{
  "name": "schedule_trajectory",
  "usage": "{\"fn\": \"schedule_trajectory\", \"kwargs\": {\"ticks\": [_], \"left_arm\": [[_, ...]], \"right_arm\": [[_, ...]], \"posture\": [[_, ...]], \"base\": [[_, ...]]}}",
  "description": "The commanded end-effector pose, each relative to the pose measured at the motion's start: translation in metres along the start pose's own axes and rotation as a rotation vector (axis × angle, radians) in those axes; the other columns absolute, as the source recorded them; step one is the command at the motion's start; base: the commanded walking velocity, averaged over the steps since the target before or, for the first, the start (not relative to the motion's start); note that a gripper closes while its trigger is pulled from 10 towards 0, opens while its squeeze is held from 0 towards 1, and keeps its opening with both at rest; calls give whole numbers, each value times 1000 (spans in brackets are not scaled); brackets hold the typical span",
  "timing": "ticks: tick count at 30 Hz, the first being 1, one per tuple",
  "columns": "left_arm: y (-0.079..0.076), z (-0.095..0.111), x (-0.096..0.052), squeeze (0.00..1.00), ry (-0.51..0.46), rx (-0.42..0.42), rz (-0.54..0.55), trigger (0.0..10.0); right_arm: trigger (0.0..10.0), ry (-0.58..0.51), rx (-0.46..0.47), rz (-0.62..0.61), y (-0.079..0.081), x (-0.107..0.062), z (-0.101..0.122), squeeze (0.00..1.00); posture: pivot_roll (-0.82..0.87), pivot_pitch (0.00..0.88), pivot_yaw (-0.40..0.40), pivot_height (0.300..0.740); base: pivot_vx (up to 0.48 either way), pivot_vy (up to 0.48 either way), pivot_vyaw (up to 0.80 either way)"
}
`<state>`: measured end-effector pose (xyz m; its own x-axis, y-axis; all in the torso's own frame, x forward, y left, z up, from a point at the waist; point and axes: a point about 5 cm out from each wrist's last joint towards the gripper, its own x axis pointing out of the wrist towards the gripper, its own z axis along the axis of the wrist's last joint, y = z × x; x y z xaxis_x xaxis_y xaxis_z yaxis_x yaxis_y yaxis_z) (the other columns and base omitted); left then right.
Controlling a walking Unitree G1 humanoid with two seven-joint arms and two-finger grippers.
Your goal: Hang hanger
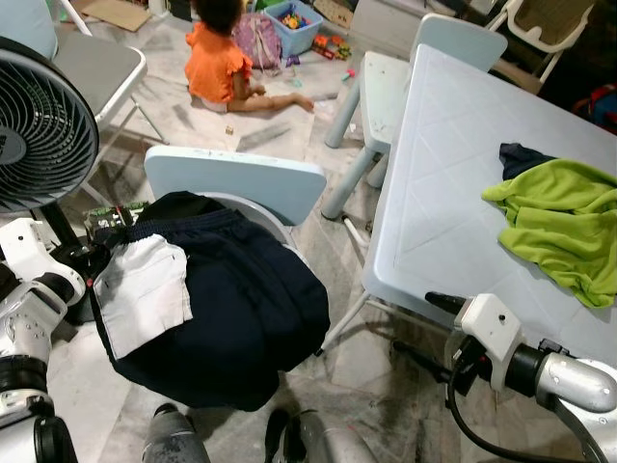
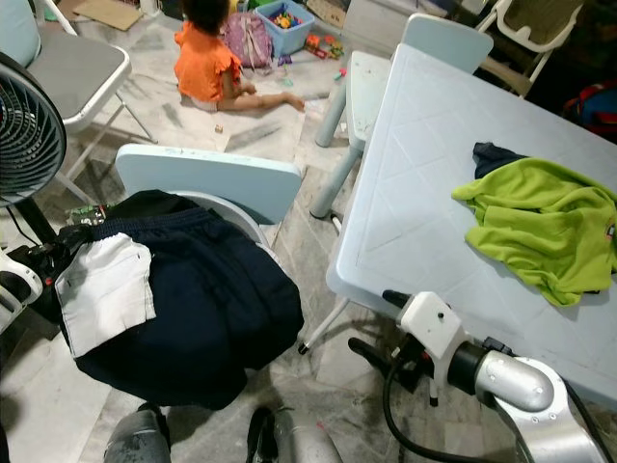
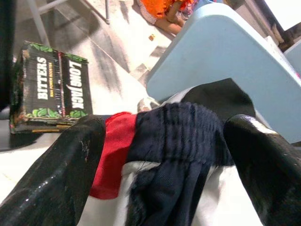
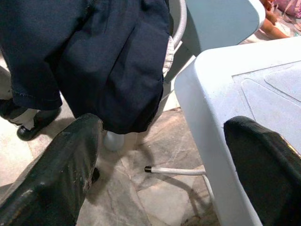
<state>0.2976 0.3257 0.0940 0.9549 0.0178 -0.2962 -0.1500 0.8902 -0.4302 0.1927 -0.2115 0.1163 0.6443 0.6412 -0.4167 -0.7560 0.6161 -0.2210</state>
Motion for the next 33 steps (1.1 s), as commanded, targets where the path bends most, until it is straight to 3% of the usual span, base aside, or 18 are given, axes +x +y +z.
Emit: {"fn": "schedule_trajectory", "kwargs": {"ticks": [1,2,3,4,9,20,33], "left_arm": [[-4,-7,3,0,38,-3,-19,10000],[-5,-9,5,0,50,-8,-23,5451],[-6,-12,7,0,67,-17,-26,3608],[-7,-14,8,0,83,-24,-30,0],[-12,-20,12,0,111,-63,-43,0],[-13,-27,15,0,154,-66,-35,0],[-7,-23,17,0,92,13,102,0]], "right_arm": [[10000,23,-17,-15,-4,-6,-1,0],[10000,23,-18,-14,-4,-6,-1,0],[10000,23,-19,-13,-4,-6,-1,0],[10000,23,-20,-13,-4,-6,-1,0],[10000,27,-23,-12,-4,-6,-2,0],[10000,24,-33,-14,-5,-4,-1,0],[10000,12,-46,-20,-8,3,1,0]], "posture": [[-251,171,-272,740],[-251,171,-272,740],[-255,170,-271,740],[-255,170,-271,740],[-261,170,-272,740],[-254,168,-266,740],[-241,152,-260,740]], "base": [[0,0,0],[0,0,0],[0,0,0],[0,0,0],[0,0,0],[0,0,0],[0,0,0]]}}
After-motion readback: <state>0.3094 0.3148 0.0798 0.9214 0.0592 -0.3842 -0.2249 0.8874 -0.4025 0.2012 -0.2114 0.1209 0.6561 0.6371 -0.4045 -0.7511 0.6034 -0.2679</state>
